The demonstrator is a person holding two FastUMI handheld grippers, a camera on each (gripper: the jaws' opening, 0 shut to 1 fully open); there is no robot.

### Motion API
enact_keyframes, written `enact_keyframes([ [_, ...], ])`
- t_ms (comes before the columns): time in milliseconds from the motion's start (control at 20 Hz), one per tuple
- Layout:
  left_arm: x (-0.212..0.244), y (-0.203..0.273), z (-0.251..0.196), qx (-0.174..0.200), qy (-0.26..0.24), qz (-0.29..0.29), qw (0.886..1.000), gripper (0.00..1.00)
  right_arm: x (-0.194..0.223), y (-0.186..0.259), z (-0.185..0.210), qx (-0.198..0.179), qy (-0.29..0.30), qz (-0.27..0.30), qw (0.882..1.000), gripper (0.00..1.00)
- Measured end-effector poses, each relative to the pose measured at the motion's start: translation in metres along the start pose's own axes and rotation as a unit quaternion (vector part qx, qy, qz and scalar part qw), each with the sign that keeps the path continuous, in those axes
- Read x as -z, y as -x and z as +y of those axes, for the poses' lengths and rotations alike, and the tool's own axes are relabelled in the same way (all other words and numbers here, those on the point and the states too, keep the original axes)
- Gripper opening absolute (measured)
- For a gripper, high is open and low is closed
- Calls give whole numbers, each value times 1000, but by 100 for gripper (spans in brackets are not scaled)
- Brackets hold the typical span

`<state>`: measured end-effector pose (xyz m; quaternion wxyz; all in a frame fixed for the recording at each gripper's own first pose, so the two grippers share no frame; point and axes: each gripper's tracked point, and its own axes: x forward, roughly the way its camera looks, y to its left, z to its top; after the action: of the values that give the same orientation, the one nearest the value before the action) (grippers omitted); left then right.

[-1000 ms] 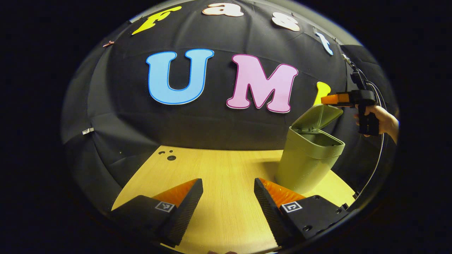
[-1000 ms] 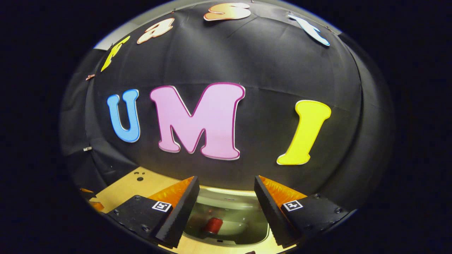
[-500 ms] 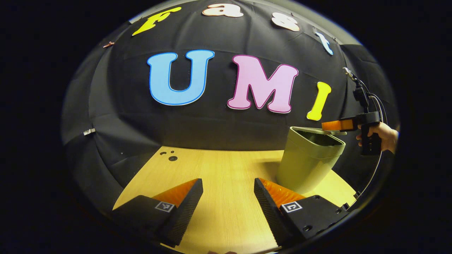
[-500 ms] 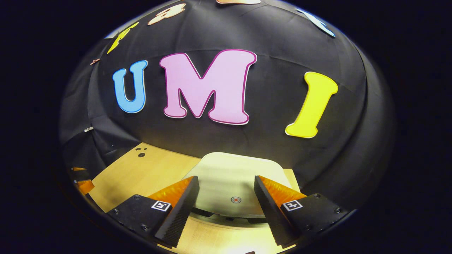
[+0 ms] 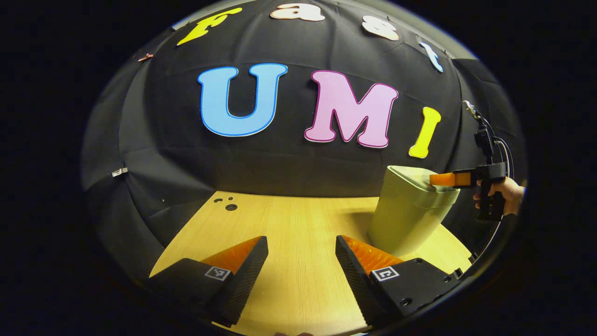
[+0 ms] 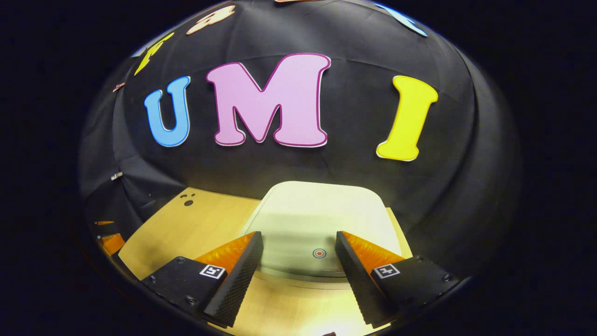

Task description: Press the lid of the desktop garbage bin to open it, pick up the crumpled paper on the desktop and throw it into the bin, then pick up the pop can on the desktop and drop it into the bin, and finally close the garbage bin lid.

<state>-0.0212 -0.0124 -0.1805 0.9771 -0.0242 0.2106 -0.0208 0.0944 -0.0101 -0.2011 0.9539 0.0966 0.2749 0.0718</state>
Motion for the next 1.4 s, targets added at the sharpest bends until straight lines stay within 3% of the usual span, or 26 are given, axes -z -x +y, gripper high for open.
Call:
enact_keyframes([
  [350,1,-6,0,1,4,1,1000,94,13,3,-1,14,-8,-30,999,99],
  [850,-10,-5,8,7,7,-18,1000,94,-13,10,-2,6,-37,-84,996,99],
  [1400,-12,-6,2,41,2,-26,999,94,-46,84,17,15,9,-154,988,99],
])
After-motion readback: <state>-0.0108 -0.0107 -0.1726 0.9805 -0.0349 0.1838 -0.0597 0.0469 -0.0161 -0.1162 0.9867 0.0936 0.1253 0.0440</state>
